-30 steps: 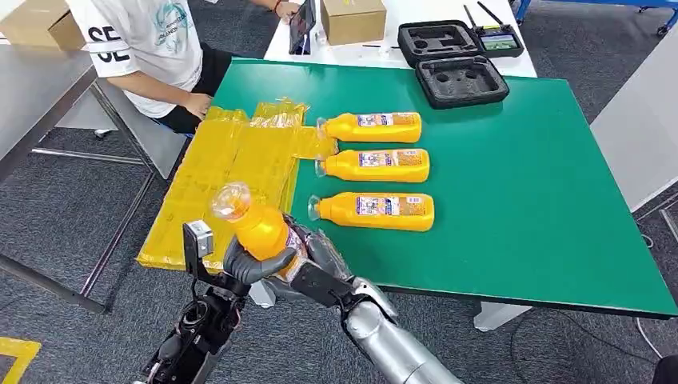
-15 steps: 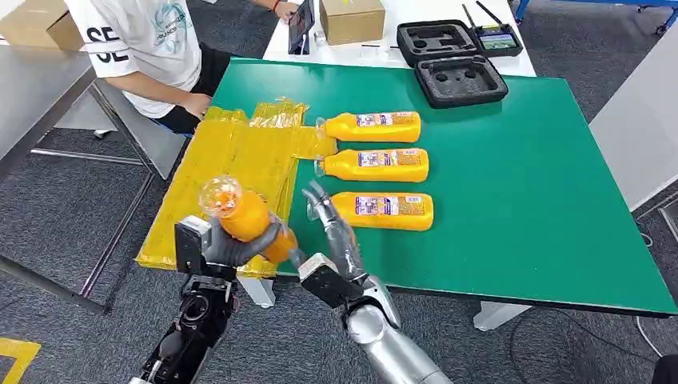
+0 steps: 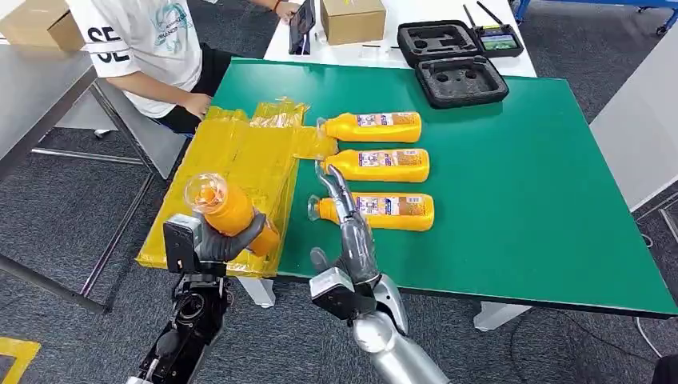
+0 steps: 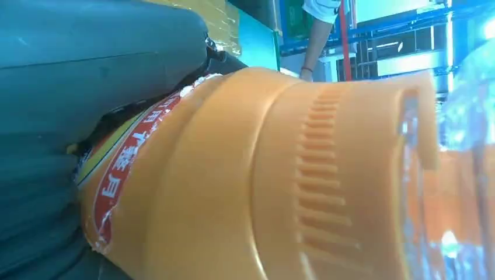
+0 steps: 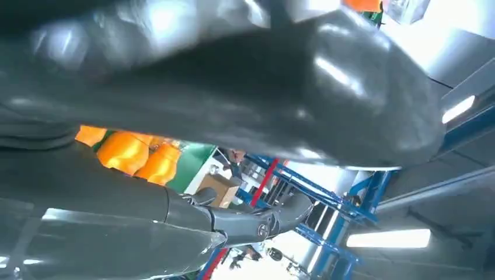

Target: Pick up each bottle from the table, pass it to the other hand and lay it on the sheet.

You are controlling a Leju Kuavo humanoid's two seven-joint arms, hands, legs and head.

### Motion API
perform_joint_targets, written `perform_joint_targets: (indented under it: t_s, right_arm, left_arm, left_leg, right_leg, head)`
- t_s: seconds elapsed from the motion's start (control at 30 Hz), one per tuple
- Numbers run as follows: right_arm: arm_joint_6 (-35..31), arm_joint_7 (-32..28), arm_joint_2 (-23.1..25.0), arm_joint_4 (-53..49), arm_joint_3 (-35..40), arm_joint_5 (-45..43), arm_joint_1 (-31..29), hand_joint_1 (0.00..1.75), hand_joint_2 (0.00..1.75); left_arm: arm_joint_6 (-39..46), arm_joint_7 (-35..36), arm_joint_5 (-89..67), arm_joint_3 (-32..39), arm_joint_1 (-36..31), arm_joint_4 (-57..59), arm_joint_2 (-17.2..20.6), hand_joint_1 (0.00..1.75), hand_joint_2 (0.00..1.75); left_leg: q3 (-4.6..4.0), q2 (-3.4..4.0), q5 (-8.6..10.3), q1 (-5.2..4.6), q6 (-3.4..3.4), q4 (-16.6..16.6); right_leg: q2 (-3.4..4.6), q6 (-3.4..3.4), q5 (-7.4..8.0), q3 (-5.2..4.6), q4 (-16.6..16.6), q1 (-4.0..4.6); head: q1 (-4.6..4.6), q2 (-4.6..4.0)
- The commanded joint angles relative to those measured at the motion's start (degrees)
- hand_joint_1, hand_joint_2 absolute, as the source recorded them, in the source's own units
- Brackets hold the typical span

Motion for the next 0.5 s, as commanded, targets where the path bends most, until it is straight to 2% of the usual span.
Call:
perform_joint_targets:
  t_s: [0.03, 0.1, 0.17, 0.27, 0.33, 0.43, 0.5]
  right_arm:
    - [-0.2, -0.5, -2.2, -1.3, 0.9, -1.9, -0.4, 0.00, 0.00]
    - [0.1, -1.1, -2.4, -2.8, 0.4, -3.9, 0.4, 0.00, 0.00]
    - [0.0, -2.9, -2.9, -8.0, 0.0, -9.4, 2.1, 0.00, 0.00]
    - [-3.0, -2.9, -5.4, -14.1, 3.1, -15.5, 2.1, 0.00, 0.00]
    - [-1.9, -2.9, -5.6, -14.8, 3.4, -17.5, 2.2, 0.00, 0.00]
    - [-1.6, -2.9, -5.5, -14.9, 3.4, -18.1, 2.3, 0.00, 0.00]
    - [-0.7, -2.9, -5.1, -13.6, 3.3, -18.6, 2.2, 0.00, 0.00]
  left_arm:
    - [5.0, -0.5, -4.6, 1.7, -3.1, 0.1, 0.6, 1.75, 1.75]
    - [9.5, 1.5, -12.7, 1.0, -4.9, -0.6, 2.8, 1.75, 1.75]
    - [13.6, 8.5, -30.7, -0.8, -9.1, 1.9, 6.9, 1.75, 1.75]
    - [8.7, 14.0, -42.0, -0.8, -15.5, 8.0, 10.1, 1.75, 1.75]
    - [5.6, 15.3, -48.6, -3.1, -19.8, 13.4, 12.5, 1.75, 1.75]
    - [4.8, 15.2, -49.2, -3.2, -20.9, 15.0, 12.7, 1.75, 1.75]
    - [1.8, 16.8, -53.7, -6.2, -24.0, 18.4, 14.2, 1.75, 1.75]
  left_leg:
    - [0.05, -0.09, -0.01, 0.08, -0.05, 0.0]
    - [0.05, -0.08, -0.04, 0.11, -0.07, 0.1]
    - [0.01, -0.15, -0.01, 0.13, -0.08, 0.1]
    - [-0.08, -0.21, 0.02, 0.14, -0.09, 0.1]
    - [-0.09, -0.16, 0.06, 0.08, -0.07, 0.1]
    - [0.00, -0.17, 0.08, 0.14, -0.11, 0.1]
    - [0.01, -0.06, 0.09, 0.05, -0.11, 0.0]
  right_leg:
    - [-0.08, -0.08, -0.02, 0.11, 0.0, 0.08]
    - [-0.07, -0.09, -0.03, 0.11, 0.0, 0.11]
    - [-0.14, -0.11, -0.03, 0.10, 0.0, 0.14]
    - [-0.21, -0.11, -0.02, 0.02, 0.1, 0.14]
    - [-0.16, -0.08, 0.01, -0.03, 0.1, 0.08]
    - [-0.16, -0.14, 0.03, 0.09, 0.0, 0.14]
    - [-0.08, -0.08, 0.04, 0.03, 0.0, 0.05]
  head:
    - [0.00, 0.00]
    - [0.00, 0.00]
    - [0.00, 0.00]
    - [0.00, 0.00]
    - [0.02, 0.00]
    - [0.00, 0.00]
    - [0.00, 0.00]
